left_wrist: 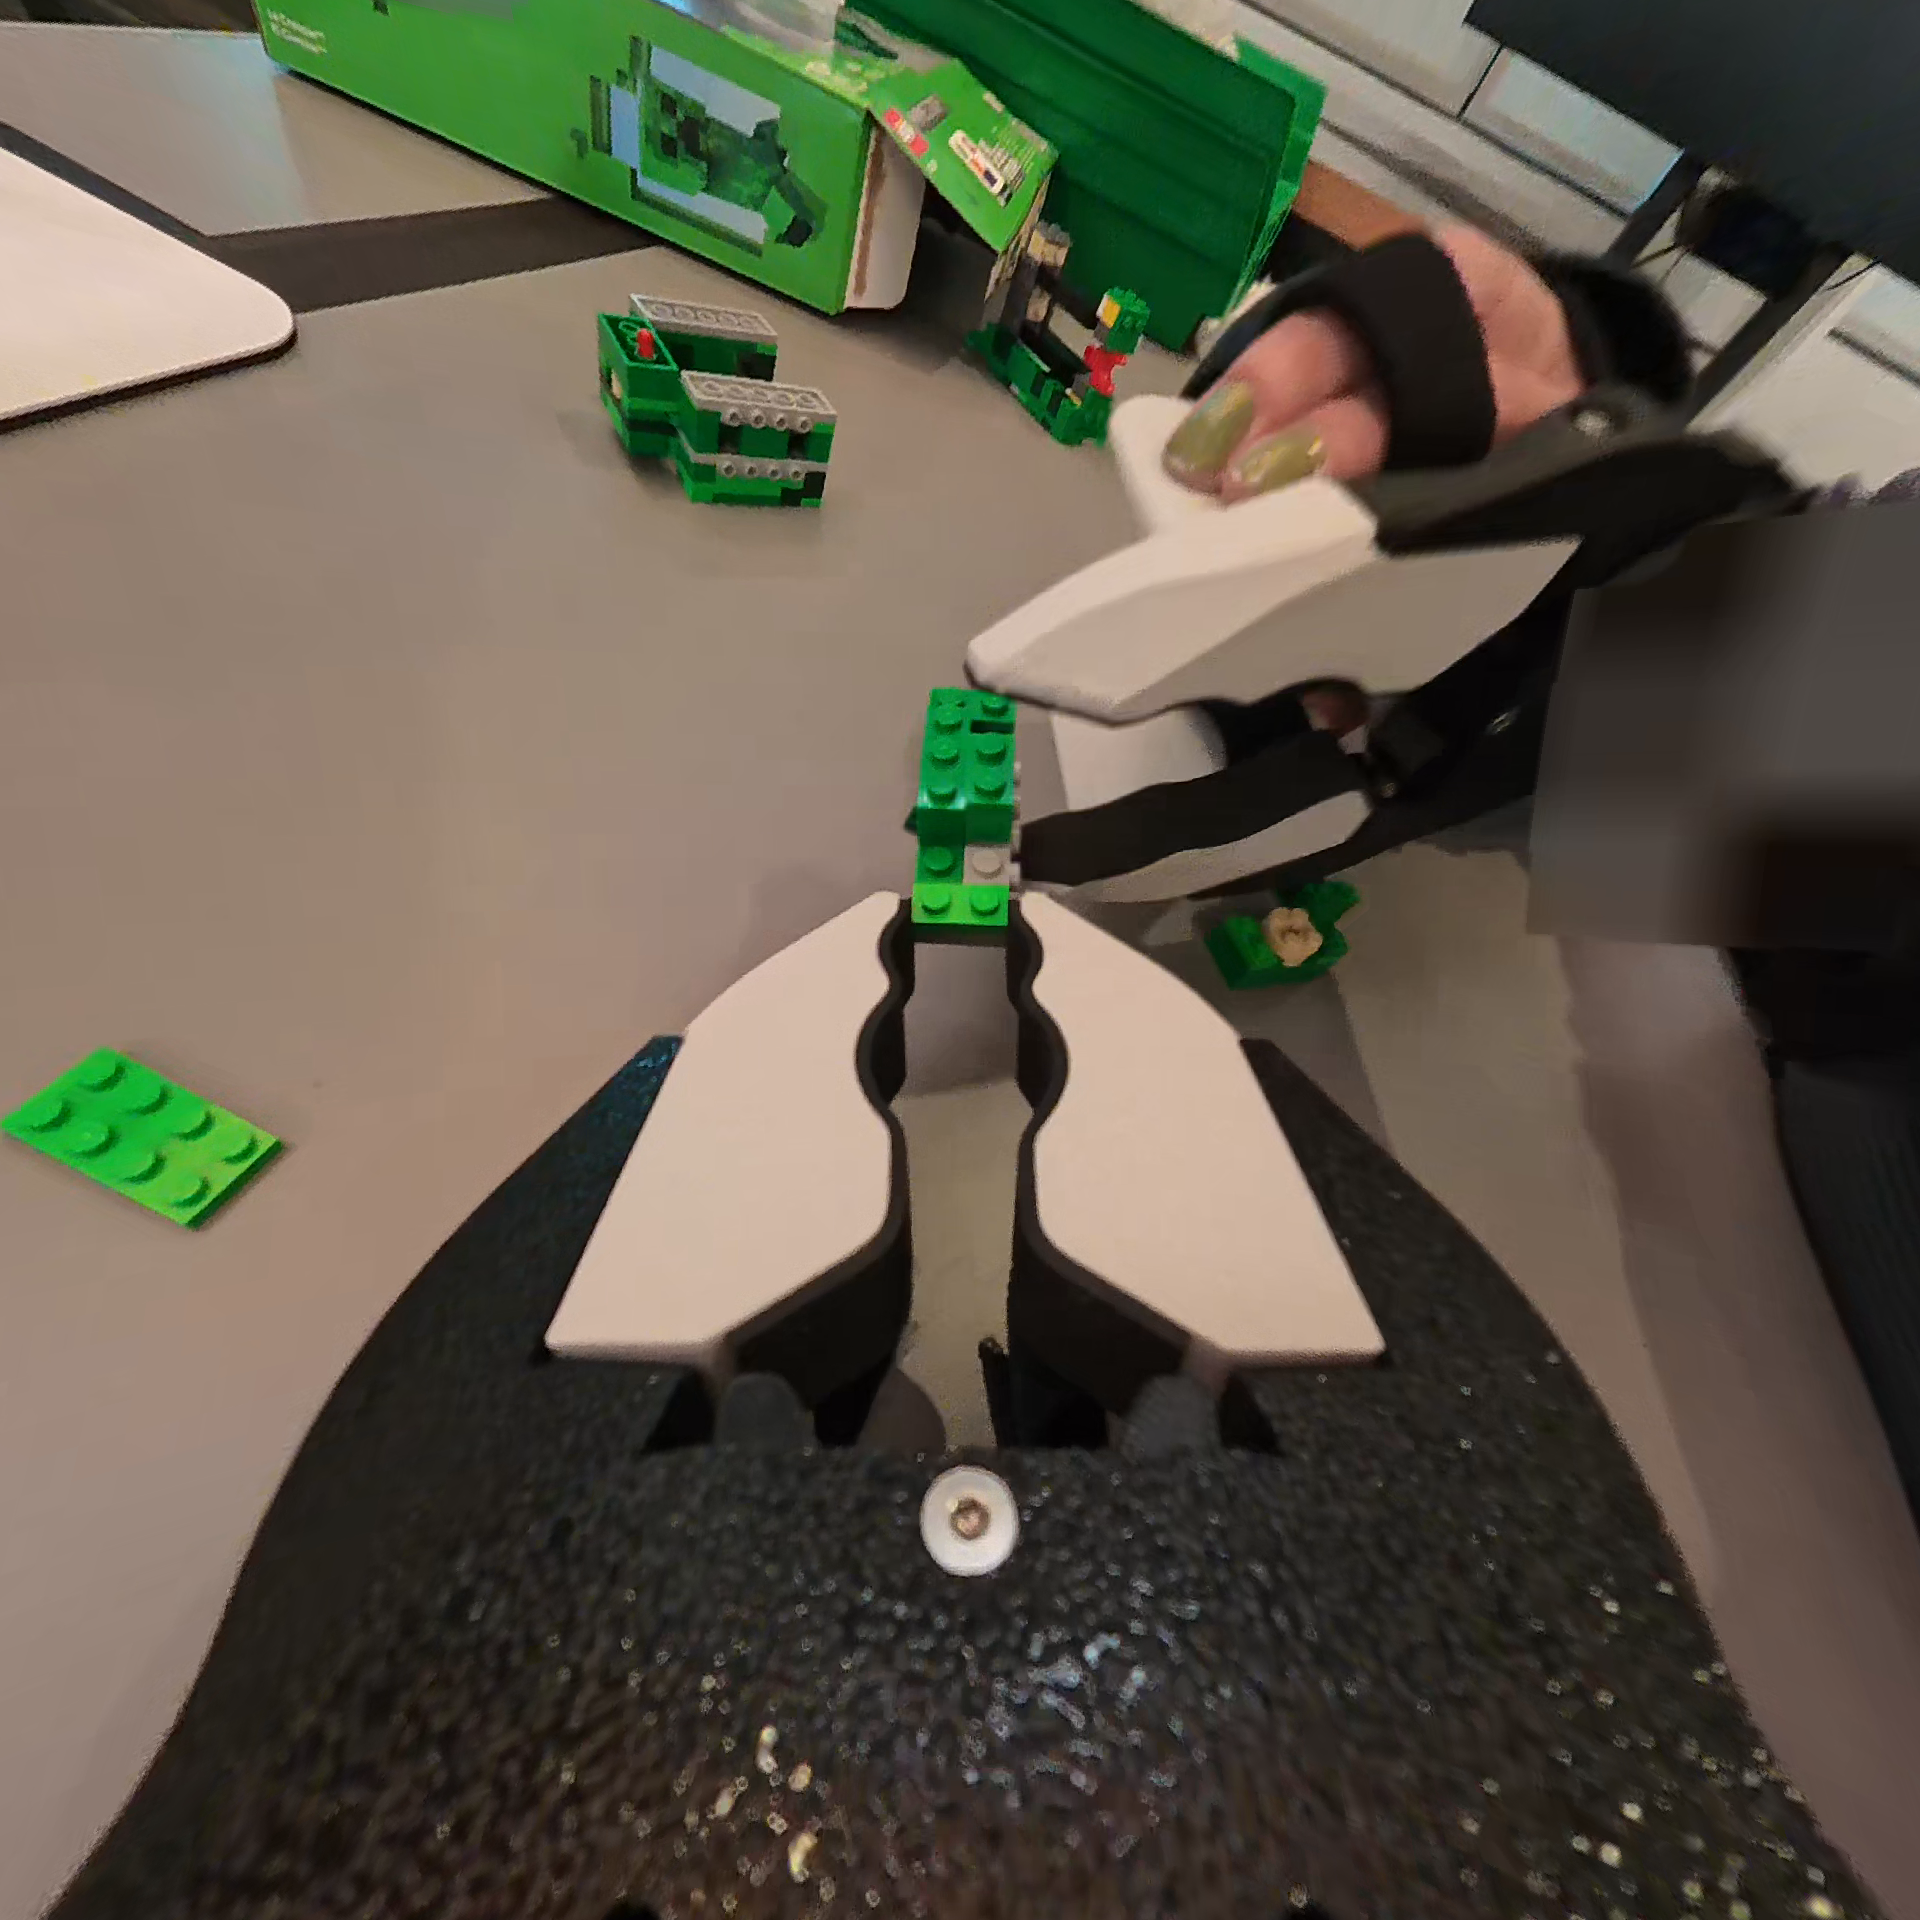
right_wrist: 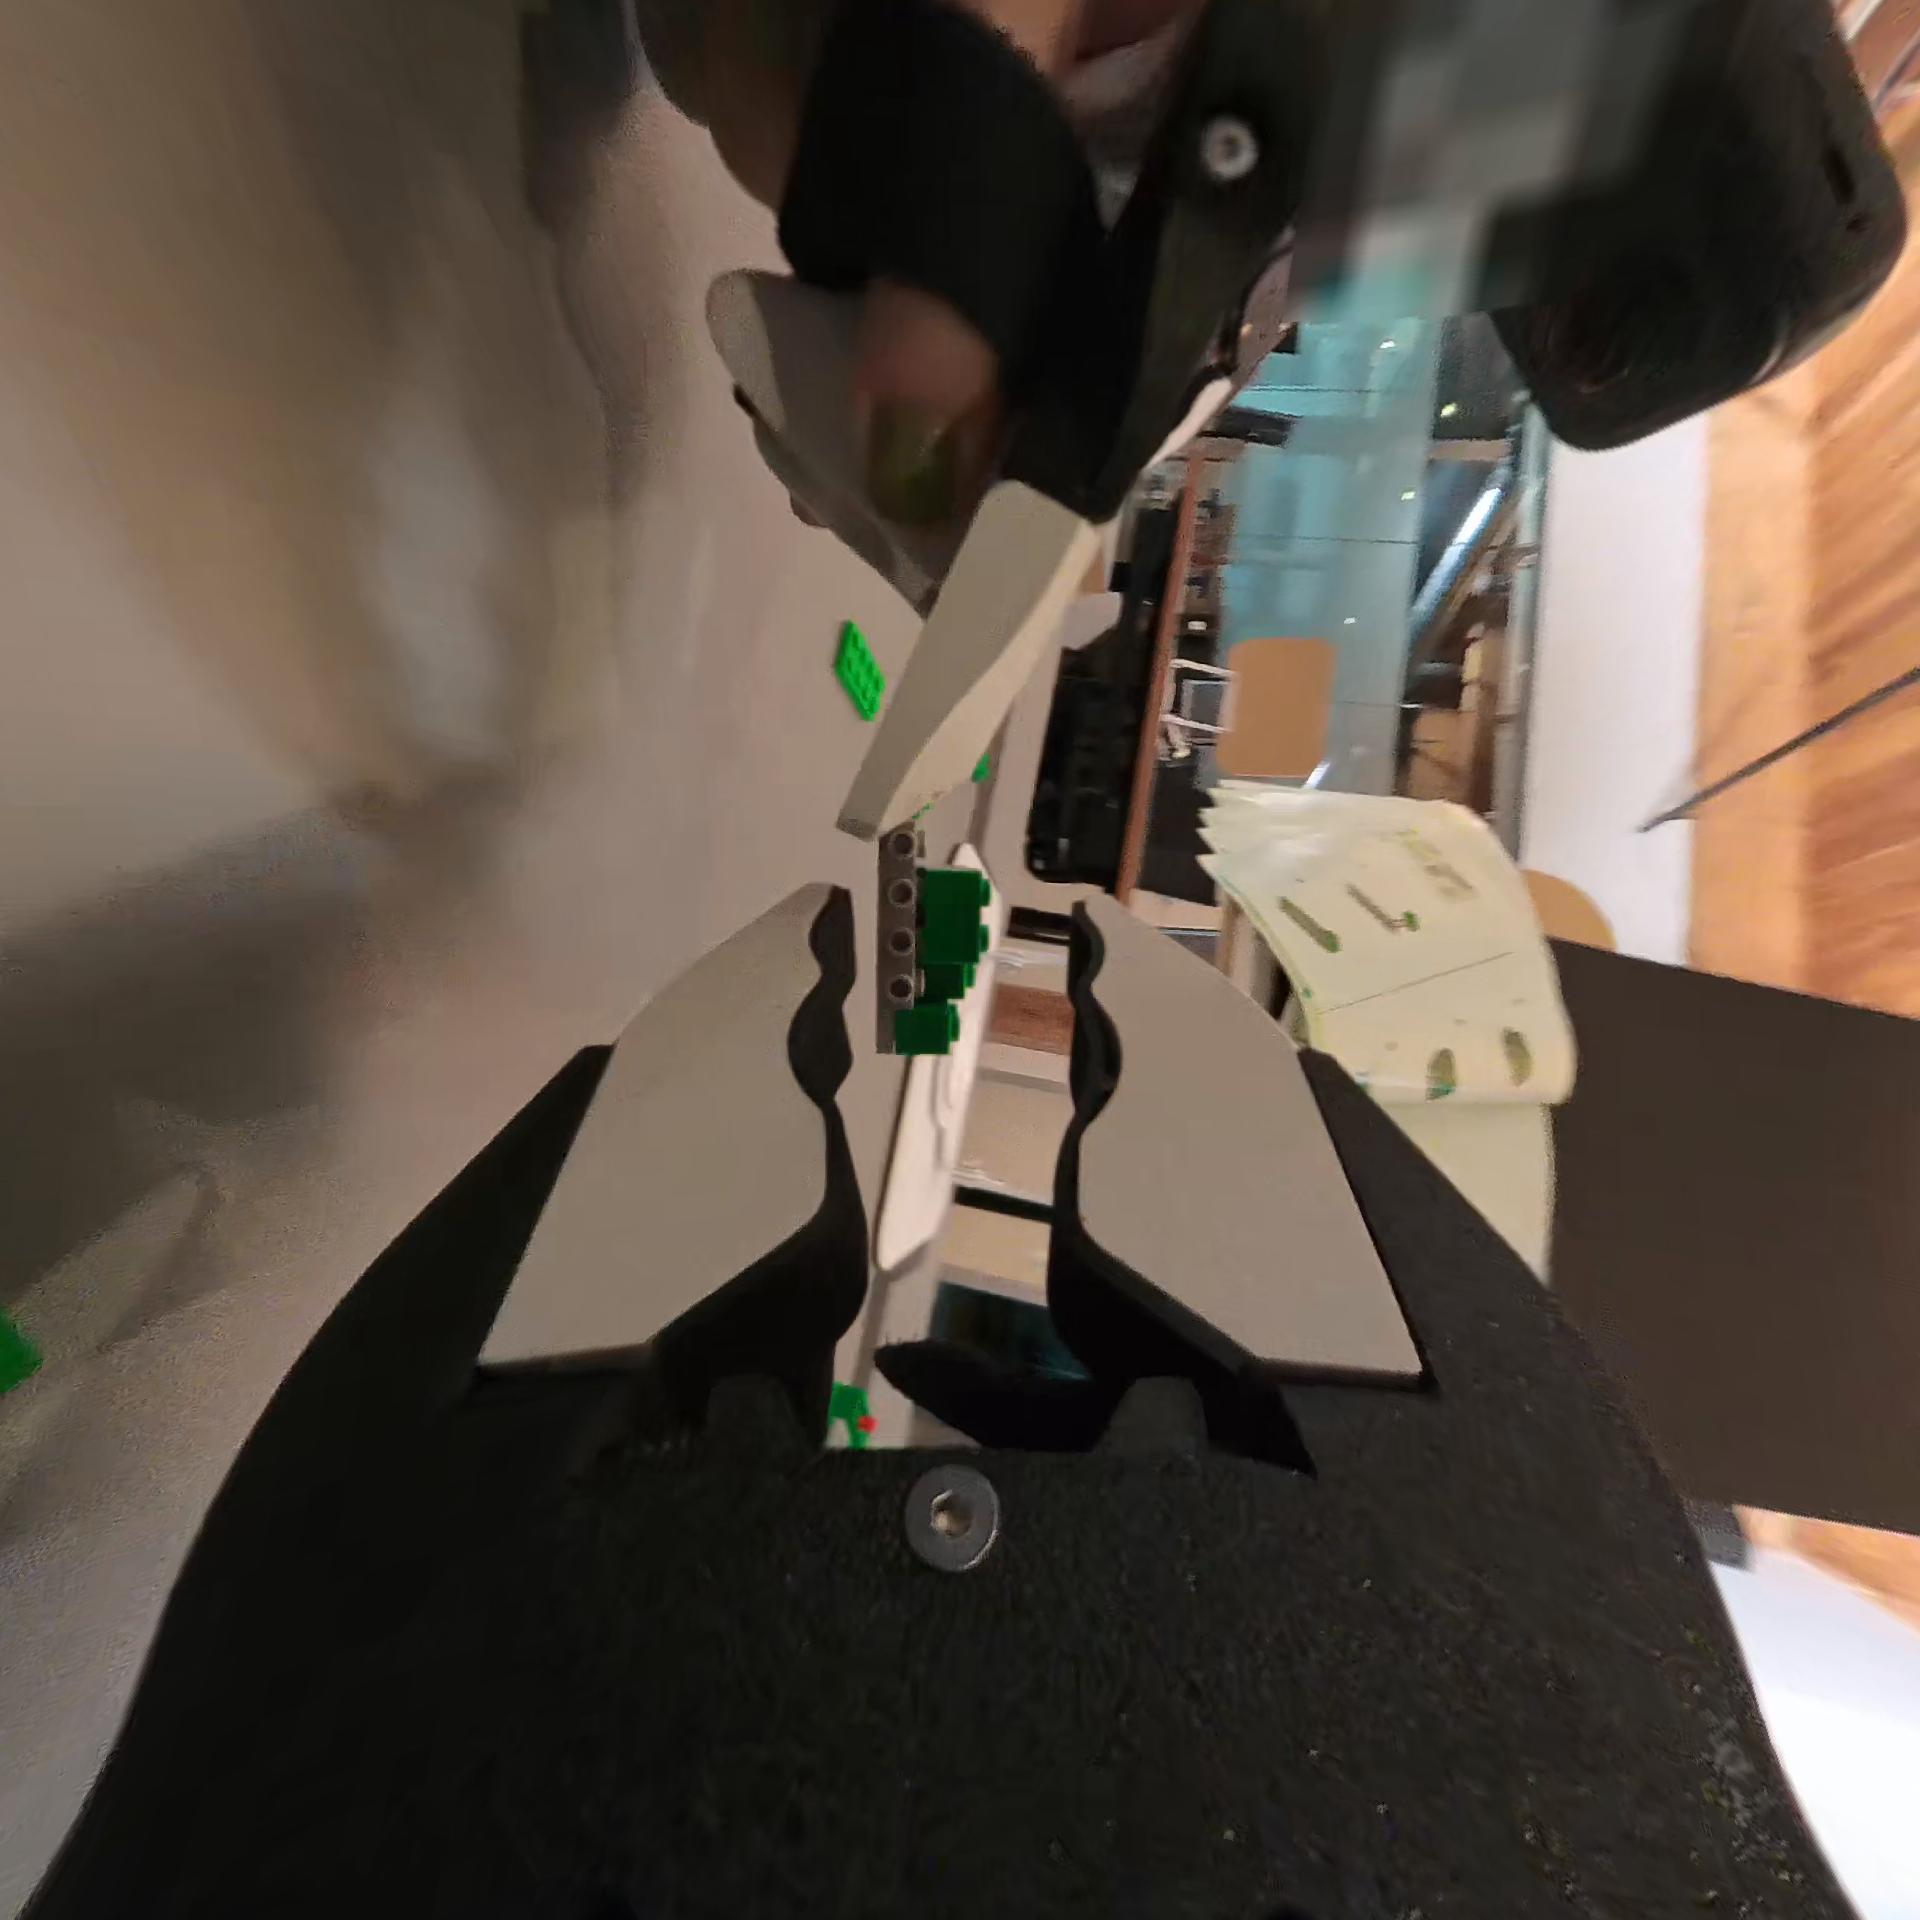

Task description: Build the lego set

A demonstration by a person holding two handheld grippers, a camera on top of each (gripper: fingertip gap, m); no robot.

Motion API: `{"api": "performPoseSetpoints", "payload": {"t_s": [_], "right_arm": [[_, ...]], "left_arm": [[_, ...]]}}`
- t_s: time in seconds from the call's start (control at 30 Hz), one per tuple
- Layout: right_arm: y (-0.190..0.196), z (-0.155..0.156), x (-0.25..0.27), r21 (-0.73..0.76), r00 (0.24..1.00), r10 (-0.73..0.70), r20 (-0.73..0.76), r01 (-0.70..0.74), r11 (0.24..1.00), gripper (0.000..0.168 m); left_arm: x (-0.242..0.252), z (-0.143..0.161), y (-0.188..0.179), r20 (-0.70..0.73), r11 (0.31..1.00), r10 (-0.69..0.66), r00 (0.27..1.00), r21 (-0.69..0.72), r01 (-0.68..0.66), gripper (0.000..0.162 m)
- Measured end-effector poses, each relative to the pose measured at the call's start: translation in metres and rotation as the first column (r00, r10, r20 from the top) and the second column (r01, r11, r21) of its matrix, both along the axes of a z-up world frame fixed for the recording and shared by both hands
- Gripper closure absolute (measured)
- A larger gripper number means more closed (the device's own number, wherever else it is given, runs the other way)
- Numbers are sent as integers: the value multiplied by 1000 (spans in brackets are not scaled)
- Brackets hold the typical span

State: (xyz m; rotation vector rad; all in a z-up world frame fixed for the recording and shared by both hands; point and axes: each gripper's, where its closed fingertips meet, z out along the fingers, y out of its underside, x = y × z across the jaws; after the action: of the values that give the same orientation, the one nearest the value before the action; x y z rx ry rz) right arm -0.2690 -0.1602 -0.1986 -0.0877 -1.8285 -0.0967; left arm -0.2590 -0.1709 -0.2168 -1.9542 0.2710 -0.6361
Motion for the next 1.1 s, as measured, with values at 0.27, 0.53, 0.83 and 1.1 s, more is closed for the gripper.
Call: {"api": "performPoseSetpoints", "payload": {"t_s": [0.27, 0.53, 0.83, 1.1], "right_arm": [[1, -1, -2, 136, 998, 10, -58, -2, 991, 147], [3, -5, 0, 229, 998, 42, -50, -29, 973, 148], [5, -3, 2, 4, 1000, 10, 22, -10, 1000, 148], [6, 4, 4, -164, 998, 17, 58, -7, 986, 148]], "left_arm": [[1, 4, -3, -1, 1000, -10, 1000, 6, 10, 146], [5, -4, -2, -20, 999, -18, 1000, -29, 18, 146], [7, 5, -2, -43, 998, -28, 999, 48, 30, 142], [12, 16, -3, 0, 995, -46, 999, 85, 46, 134]]}}
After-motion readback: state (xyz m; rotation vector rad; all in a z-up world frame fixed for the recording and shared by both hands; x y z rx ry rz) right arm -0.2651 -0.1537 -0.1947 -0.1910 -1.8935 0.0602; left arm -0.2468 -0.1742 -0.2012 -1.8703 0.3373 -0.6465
